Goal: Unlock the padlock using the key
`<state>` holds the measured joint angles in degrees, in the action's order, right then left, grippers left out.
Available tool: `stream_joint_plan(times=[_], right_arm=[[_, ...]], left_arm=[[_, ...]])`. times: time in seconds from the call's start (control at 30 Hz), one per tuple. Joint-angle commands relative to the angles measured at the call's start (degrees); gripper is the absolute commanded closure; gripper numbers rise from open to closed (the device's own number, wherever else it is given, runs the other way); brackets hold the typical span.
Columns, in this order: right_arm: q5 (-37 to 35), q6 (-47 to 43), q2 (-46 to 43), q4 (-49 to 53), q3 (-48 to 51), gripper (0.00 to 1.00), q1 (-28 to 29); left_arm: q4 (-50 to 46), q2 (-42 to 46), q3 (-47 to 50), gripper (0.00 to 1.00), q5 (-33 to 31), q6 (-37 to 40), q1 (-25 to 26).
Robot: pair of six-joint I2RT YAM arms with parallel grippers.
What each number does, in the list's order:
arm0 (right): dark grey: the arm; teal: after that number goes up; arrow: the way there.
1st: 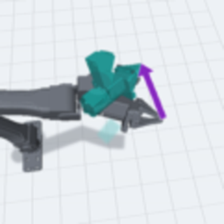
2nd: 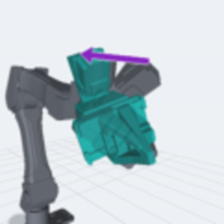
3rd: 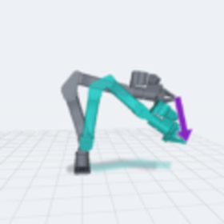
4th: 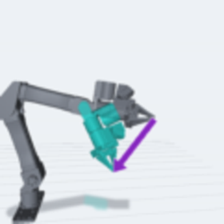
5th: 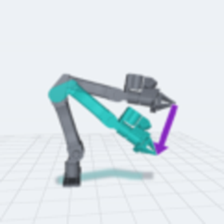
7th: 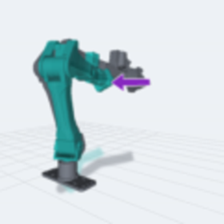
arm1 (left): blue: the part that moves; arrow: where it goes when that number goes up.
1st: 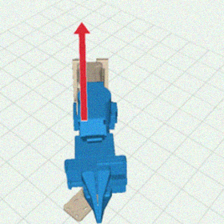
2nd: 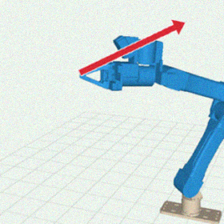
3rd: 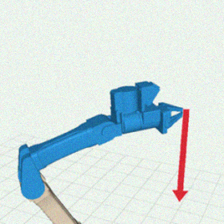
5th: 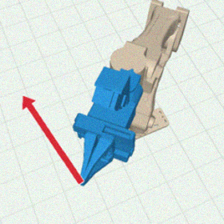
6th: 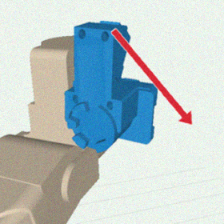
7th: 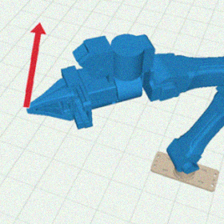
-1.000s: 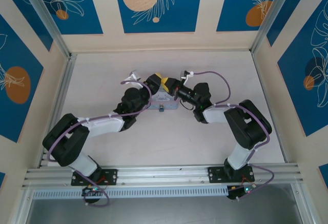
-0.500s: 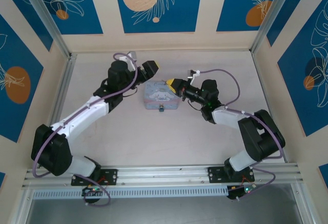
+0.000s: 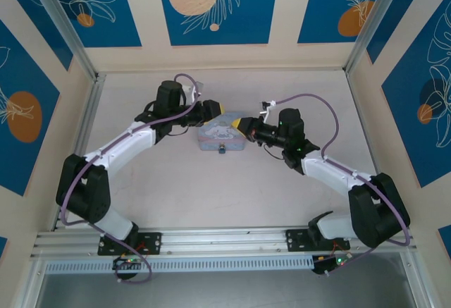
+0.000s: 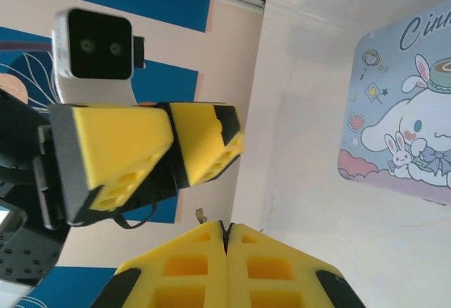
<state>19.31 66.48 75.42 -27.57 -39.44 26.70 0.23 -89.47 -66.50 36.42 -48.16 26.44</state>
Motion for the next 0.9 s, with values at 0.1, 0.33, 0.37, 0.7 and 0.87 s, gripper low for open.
stream_joint_plan(times=[0.1, 0.33, 0.37, 0.7, 0.87], right_arm=[[-5.98, -9.64, -2.16, 6.8, -3.17, 1.0, 3.72], [-22.33, -25.35, -7.35, 11.73, -1.9, 1.0, 10.98], [-24.08, -26.22, -8.2, 11.06, -0.92, 1.0, 11.42], [-29.0, -27.72, -12.39, 10.51, 2.44, 1.0, 11.62], [-29.49, -27.25, -12.31, 10.96, 2.53, 1.0, 11.36]], left_arm=[[6.56, -1.67, 0.72, 0.54, 5.74, -3.43, 1.29], [7.39, -1.17, 3.23, 0.54, 5.1, -3.58, 1.69], [7.58, -1.06, 3.6, 0.54, 4.95, -3.6, 1.69], [9.48, -0.68, 4.95, 0.54, 4.32, -4.19, 1.69], [9.87, -0.36, 4.99, 0.56, 4.61, -4.31, 1.69]])
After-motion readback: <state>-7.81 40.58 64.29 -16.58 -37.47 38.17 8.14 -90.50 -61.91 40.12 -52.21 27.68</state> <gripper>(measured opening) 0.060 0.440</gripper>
